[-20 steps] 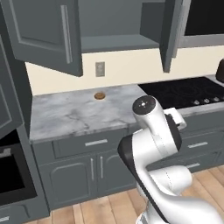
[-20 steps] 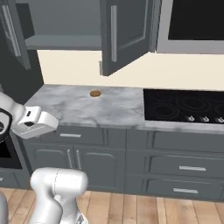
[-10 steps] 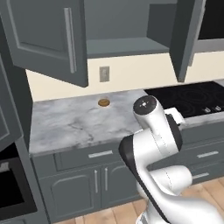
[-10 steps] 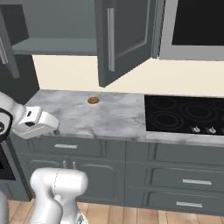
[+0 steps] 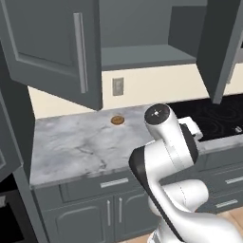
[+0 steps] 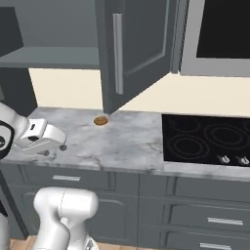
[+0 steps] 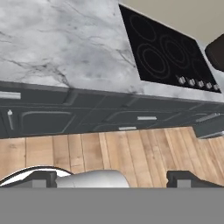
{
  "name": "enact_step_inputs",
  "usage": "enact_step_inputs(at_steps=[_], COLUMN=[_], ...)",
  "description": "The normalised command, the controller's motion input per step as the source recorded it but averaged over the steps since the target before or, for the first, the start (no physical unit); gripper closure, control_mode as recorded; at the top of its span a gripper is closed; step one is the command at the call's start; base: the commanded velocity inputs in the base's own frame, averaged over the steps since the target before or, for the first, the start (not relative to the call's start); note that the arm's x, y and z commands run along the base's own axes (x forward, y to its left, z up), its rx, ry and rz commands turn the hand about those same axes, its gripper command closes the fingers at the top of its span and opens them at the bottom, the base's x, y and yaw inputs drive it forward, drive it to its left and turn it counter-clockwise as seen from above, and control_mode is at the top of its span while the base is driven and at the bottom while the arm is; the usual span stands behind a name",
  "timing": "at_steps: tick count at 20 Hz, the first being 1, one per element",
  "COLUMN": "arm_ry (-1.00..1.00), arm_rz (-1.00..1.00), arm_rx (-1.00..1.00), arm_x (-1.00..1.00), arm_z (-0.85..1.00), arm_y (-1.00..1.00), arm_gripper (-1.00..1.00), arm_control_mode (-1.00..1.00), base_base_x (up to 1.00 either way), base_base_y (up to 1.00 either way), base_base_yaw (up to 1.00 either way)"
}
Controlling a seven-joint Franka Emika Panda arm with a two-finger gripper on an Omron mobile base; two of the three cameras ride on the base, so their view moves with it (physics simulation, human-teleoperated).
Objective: Close all open cabinet doors.
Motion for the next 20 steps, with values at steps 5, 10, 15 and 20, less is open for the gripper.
enact_step_inputs(at_steps=[5,10,15,20], arm_ry=[0.0,0.0,0.0,0.0], arm_rz=[0.0,0.0,0.0,0.0], arm_rx=[0.0,0.0,0.0,0.0], arm_x=[0.0,0.0,0.0,0.0], arm_z=[0.0,0.0,0.0,0.0], arm_y=[0.0,0.0,0.0,0.0], arm_gripper=[-1.0,-1.0,-1.0,-1.0], arm_control_mode=[1.0,1.0,1.0,1.0], base_base_x=[0.56,0.53,0.42,0.24], base_base_y=[-0.08,-0.1,-0.15,-0.26], base_base_yaw=[0.01,0.0,0.0,0.01])
